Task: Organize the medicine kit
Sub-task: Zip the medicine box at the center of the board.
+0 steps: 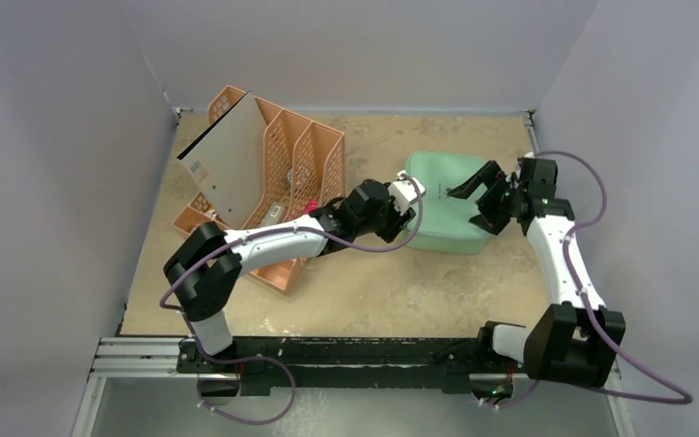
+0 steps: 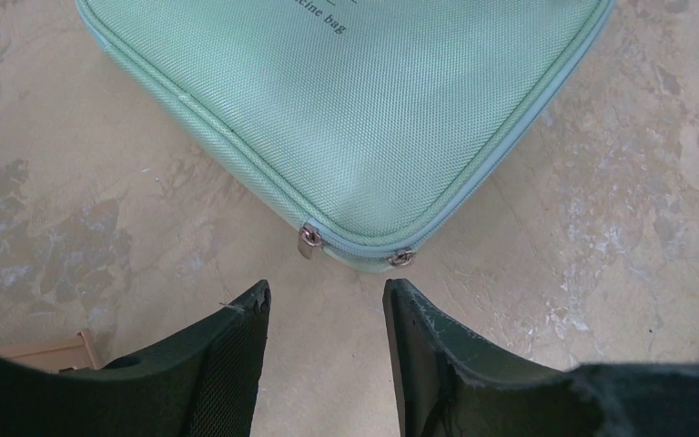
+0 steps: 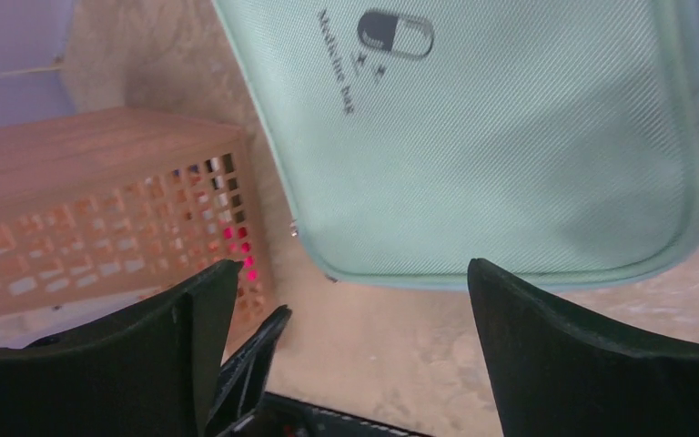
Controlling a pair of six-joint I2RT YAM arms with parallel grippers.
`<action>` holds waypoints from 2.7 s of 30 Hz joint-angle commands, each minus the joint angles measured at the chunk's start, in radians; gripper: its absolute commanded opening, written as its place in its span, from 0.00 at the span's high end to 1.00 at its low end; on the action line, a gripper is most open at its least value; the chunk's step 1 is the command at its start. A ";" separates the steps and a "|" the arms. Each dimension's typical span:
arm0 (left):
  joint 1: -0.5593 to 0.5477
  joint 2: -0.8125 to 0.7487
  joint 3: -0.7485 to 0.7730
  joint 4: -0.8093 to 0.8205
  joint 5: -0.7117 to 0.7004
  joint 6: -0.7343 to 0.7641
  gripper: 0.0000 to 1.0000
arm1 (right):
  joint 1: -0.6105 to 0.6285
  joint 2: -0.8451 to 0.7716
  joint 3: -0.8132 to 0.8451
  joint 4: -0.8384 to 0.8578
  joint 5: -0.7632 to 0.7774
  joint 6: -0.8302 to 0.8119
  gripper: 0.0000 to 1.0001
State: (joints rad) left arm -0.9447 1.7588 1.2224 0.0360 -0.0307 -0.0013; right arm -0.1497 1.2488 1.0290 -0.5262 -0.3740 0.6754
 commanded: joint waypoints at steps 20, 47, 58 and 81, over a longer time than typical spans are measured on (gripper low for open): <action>-0.053 -0.008 -0.118 0.263 -0.009 -0.078 0.52 | 0.018 -0.225 -0.440 0.266 0.016 0.482 0.45; -0.164 -0.029 -0.218 0.314 -0.202 -0.268 0.46 | 0.075 -0.301 -0.582 0.342 -0.031 0.524 1.00; -0.249 0.031 -0.186 0.314 -0.403 -0.306 0.43 | 0.123 -0.338 -0.615 0.358 -0.006 0.580 1.00; -0.251 0.128 -0.105 0.407 -0.568 -0.270 1.00 | 0.142 -0.298 -0.666 0.461 -0.093 0.519 1.00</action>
State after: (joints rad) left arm -1.2007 1.8874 1.0977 0.3077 -0.6163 -0.2886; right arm -0.0353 0.9482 0.3786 -0.0353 -0.3328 1.2816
